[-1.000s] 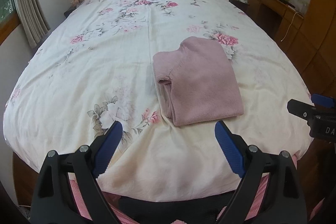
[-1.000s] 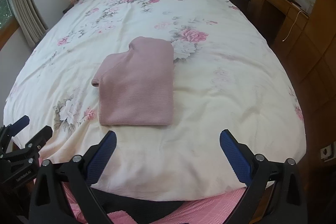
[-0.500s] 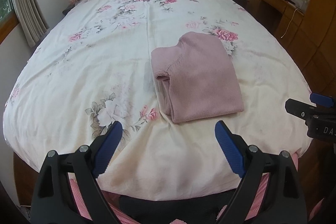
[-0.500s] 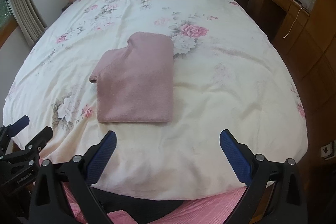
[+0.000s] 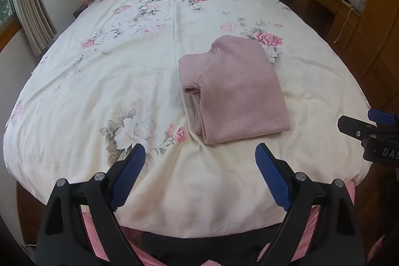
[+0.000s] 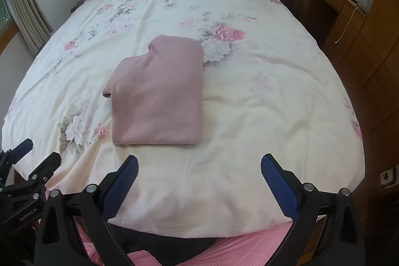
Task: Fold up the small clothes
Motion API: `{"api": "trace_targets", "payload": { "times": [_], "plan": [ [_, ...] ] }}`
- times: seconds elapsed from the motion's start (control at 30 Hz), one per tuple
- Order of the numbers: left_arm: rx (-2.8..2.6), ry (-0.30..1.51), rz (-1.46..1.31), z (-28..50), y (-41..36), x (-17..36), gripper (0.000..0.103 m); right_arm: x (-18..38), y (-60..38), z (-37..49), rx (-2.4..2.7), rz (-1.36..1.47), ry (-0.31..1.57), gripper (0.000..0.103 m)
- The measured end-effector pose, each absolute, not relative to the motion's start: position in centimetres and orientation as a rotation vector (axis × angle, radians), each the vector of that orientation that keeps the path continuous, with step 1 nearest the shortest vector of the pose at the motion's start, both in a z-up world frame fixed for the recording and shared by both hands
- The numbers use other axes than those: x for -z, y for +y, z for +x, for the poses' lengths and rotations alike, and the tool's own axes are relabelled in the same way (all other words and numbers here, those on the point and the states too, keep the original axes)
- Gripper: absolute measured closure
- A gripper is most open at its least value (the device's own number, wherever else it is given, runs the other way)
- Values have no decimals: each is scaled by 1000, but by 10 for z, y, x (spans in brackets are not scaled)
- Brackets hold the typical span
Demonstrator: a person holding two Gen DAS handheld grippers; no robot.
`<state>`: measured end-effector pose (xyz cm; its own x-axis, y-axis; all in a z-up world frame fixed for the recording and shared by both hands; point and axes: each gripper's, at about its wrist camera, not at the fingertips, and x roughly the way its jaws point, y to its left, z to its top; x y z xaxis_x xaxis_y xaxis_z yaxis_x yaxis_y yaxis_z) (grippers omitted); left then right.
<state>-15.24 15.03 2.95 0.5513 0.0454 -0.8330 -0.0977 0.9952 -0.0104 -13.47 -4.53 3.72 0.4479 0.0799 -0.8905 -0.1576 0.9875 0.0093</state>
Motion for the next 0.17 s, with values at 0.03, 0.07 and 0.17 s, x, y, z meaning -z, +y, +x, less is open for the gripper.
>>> {"api": "trace_targets", "payload": {
  "times": [0.03, 0.07, 0.17],
  "plan": [
    [-85, 983, -57, -152, 150, -29, 14, -37, -46, -135, -145, -76, 1099, 4],
    [-84, 984, -58, -152, 151, -29, 14, -36, -46, -135, -144, -74, 1100, 4],
    [-85, 983, -59, -152, 151, -29, 14, -36, -46, -135, -137, -77, 1100, 4]
  ]
}}
